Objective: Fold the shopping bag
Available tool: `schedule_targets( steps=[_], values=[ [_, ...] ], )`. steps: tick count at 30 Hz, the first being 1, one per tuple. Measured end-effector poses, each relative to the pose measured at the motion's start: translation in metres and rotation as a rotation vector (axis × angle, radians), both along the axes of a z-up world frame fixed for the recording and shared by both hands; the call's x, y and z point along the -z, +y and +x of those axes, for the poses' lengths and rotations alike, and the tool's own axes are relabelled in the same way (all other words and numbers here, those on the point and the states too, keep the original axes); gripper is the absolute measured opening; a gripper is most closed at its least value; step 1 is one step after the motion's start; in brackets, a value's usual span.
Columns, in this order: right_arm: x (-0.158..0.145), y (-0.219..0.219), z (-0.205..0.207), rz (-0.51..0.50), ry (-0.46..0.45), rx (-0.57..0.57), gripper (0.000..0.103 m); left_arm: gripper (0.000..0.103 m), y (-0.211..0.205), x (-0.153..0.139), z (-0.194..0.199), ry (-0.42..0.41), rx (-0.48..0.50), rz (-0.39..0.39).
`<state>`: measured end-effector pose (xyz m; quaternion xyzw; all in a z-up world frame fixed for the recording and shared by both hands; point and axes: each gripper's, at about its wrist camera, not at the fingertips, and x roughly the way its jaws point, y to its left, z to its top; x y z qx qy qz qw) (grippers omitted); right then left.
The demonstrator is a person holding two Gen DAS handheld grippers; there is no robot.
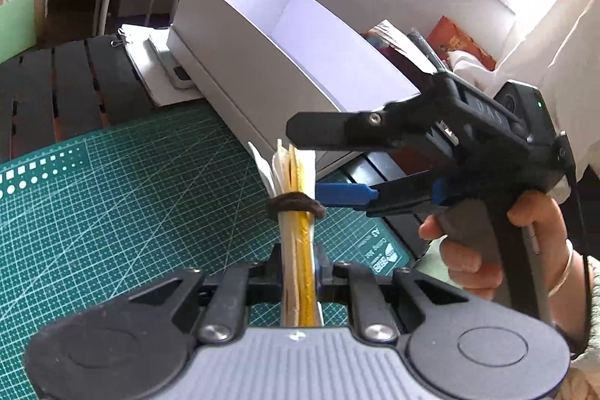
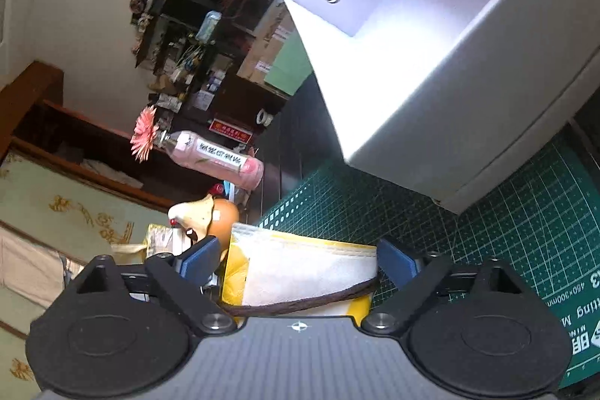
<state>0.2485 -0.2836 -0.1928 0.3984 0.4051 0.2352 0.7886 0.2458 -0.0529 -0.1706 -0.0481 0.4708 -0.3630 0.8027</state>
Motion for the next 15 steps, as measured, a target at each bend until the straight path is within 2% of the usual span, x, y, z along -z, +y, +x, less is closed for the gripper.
schedule_targets(
  steps=[5,10,15],
  values=[
    [-0.001,0.006,0.002,-0.041,0.004,-0.033,0.101,0.013,0.004,-0.002,0.002,0.018,0.000,-0.041],
    [-0.002,-0.004,0.000,-0.003,-0.014,0.014,0.100,0.013,0.000,-0.003,-0.003,-0.013,0.025,-0.032],
    [0.002,-0.009,0.002,0.034,0.018,0.025,0.097,0.013,-0.003,-0.003,-0.006,-0.030,0.026,-0.018]
  ],
)
